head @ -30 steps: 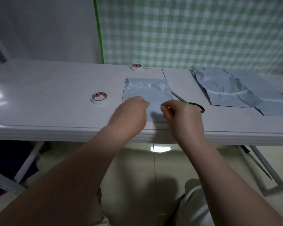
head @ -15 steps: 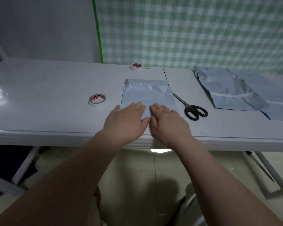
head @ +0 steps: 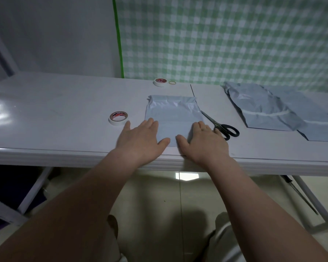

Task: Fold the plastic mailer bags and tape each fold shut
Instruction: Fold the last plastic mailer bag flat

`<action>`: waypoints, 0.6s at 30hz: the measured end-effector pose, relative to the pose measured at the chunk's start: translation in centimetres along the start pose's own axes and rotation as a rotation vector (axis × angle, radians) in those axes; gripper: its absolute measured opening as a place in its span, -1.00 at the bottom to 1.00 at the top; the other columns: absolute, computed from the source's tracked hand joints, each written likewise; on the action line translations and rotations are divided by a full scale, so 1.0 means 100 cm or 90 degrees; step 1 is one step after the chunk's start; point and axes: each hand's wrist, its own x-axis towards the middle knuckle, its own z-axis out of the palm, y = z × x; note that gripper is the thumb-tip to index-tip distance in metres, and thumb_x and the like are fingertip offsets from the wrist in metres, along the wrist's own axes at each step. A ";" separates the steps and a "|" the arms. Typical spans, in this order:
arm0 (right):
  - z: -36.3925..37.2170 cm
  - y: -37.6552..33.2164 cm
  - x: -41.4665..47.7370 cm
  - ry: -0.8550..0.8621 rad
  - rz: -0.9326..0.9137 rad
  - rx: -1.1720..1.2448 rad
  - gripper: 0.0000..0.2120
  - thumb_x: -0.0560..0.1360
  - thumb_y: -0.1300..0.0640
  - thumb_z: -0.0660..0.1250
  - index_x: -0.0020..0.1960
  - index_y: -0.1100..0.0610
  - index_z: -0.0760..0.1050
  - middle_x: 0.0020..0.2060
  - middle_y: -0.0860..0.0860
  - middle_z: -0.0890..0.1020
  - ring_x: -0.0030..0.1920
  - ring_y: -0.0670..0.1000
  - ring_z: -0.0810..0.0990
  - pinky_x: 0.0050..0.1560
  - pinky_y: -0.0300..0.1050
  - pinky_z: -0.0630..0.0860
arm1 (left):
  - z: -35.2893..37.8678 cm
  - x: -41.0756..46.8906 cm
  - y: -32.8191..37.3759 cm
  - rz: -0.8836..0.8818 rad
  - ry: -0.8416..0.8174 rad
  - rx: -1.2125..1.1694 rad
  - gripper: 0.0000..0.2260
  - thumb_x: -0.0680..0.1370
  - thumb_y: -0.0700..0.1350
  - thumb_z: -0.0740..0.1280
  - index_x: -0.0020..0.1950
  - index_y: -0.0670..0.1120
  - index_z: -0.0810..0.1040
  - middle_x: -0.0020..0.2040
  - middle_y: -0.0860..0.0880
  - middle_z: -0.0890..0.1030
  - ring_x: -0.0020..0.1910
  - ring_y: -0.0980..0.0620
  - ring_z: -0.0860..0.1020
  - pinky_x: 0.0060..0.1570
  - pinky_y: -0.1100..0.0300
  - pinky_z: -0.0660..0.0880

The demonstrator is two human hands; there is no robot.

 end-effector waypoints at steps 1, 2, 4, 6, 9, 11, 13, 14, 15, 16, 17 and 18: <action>-0.001 0.000 -0.001 -0.001 0.000 0.001 -0.40 0.54 -0.24 -0.03 0.34 0.20 0.29 0.30 0.09 0.40 0.33 0.09 0.34 0.39 0.06 0.13 | 0.000 -0.001 -0.001 -0.001 0.007 -0.002 -0.45 0.58 0.26 -0.05 0.45 -0.04 0.17 0.48 0.03 0.22 0.39 0.00 0.32 0.43 -0.14 0.05; -0.001 0.000 -0.001 -0.001 0.000 0.002 -0.40 0.54 -0.24 -0.03 0.34 0.20 0.29 0.30 0.09 0.40 0.33 0.10 0.34 0.39 0.06 0.13 | 0.000 -0.001 -0.001 -0.003 0.007 -0.002 -0.45 0.58 0.26 -0.04 0.44 -0.04 0.18 0.48 0.02 0.23 0.39 -0.01 0.32 0.43 -0.13 0.07; -0.003 -0.001 -0.001 -0.006 -0.001 0.005 -0.41 0.54 -0.23 -0.02 0.34 0.20 0.28 0.29 0.10 0.40 0.32 0.11 0.35 0.38 0.06 0.15 | -0.003 -0.003 0.001 -0.007 -0.001 -0.009 -0.44 0.57 0.27 -0.02 0.46 -0.05 0.17 0.46 0.00 0.26 0.37 -0.04 0.33 0.42 -0.08 0.11; -0.006 -0.001 0.001 -0.023 0.002 0.013 -0.40 0.54 -0.23 -0.01 0.34 0.21 0.29 0.29 0.11 0.40 0.31 0.12 0.36 0.39 0.08 0.16 | -0.008 -0.002 0.000 -0.023 0.022 -0.036 -0.46 0.57 0.24 0.06 0.43 -0.06 0.24 0.37 -0.06 0.40 0.30 -0.10 0.41 0.31 -0.03 0.26; -0.009 0.000 0.004 -0.019 -0.013 0.001 -0.45 0.54 -0.22 0.03 0.29 0.18 0.36 0.23 0.08 0.45 0.29 0.11 0.37 0.42 0.10 0.13 | -0.016 -0.001 -0.015 -0.076 0.204 -0.105 -0.65 0.58 0.04 0.18 0.30 -0.09 0.44 0.21 -0.16 0.55 0.18 -0.18 0.49 0.13 0.01 0.43; -0.012 -0.001 0.001 0.037 -0.042 -0.007 -0.56 0.55 -0.17 0.07 0.19 0.14 0.42 0.14 0.05 0.49 0.28 0.10 0.38 0.42 0.09 0.09 | -0.015 0.002 -0.034 -0.130 0.252 -0.097 -0.65 0.58 -0.11 0.19 0.36 -0.11 0.44 0.38 -0.15 0.44 0.34 -0.13 0.39 0.33 0.01 0.28; -0.017 -0.006 -0.004 0.106 -0.064 0.034 -0.67 0.56 -0.09 0.12 0.10 0.13 0.46 0.07 0.05 0.55 0.22 0.12 0.43 0.38 0.06 0.17 | -0.012 0.005 -0.054 -0.192 0.190 -0.059 -0.63 0.56 -0.18 0.19 0.38 -0.12 0.42 0.51 -0.11 0.24 0.49 -0.08 0.19 0.43 -0.03 0.08; -0.020 -0.009 -0.006 0.130 -0.061 0.081 -0.68 0.57 -0.06 0.14 0.14 0.13 0.49 0.08 0.07 0.58 0.20 0.14 0.45 0.33 0.03 0.24 | -0.010 0.006 -0.061 -0.215 0.160 -0.060 -0.65 0.55 -0.20 0.19 0.34 -0.12 0.46 0.51 -0.11 0.24 0.50 -0.08 0.15 0.43 -0.05 0.07; -0.022 -0.012 -0.008 0.145 -0.052 0.138 -0.66 0.57 -0.04 0.16 0.22 0.12 0.50 0.11 0.08 0.60 0.19 0.14 0.48 0.26 0.00 0.32 | -0.008 0.008 -0.067 -0.223 0.149 -0.080 -0.71 0.55 -0.22 0.20 0.25 -0.12 0.52 0.46 -0.12 0.32 0.47 -0.10 0.20 0.40 -0.05 0.16; -0.024 -0.016 -0.008 0.156 -0.045 0.197 -0.65 0.56 -0.03 0.19 0.27 0.09 0.50 0.14 0.08 0.61 0.19 0.14 0.50 0.20 -0.03 0.37 | -0.009 0.008 -0.069 -0.221 0.167 -0.119 -0.79 0.54 -0.21 0.22 0.12 -0.12 0.57 0.35 -0.15 0.44 0.37 -0.13 0.32 0.30 -0.01 0.29; -0.026 -0.018 -0.009 0.162 -0.046 0.252 -0.64 0.55 -0.02 0.22 0.29 0.05 0.50 0.16 0.05 0.61 0.20 0.10 0.52 0.18 -0.06 0.41 | -0.011 0.006 -0.068 -0.211 0.195 -0.175 -0.89 0.55 -0.18 0.25 -0.02 -0.11 0.57 0.19 -0.15 0.54 0.21 -0.14 0.44 0.12 0.07 0.36; -0.027 -0.020 -0.009 0.161 -0.051 0.306 -0.65 0.53 -0.01 0.25 0.29 0.03 0.50 0.17 0.01 0.61 0.19 0.05 0.54 0.18 -0.10 0.42 | -0.017 0.002 -0.063 -0.192 0.224 -0.238 -0.91 0.55 -0.12 0.28 -0.11 -0.09 0.54 0.04 -0.11 0.58 0.04 -0.12 0.48 -0.06 0.13 0.34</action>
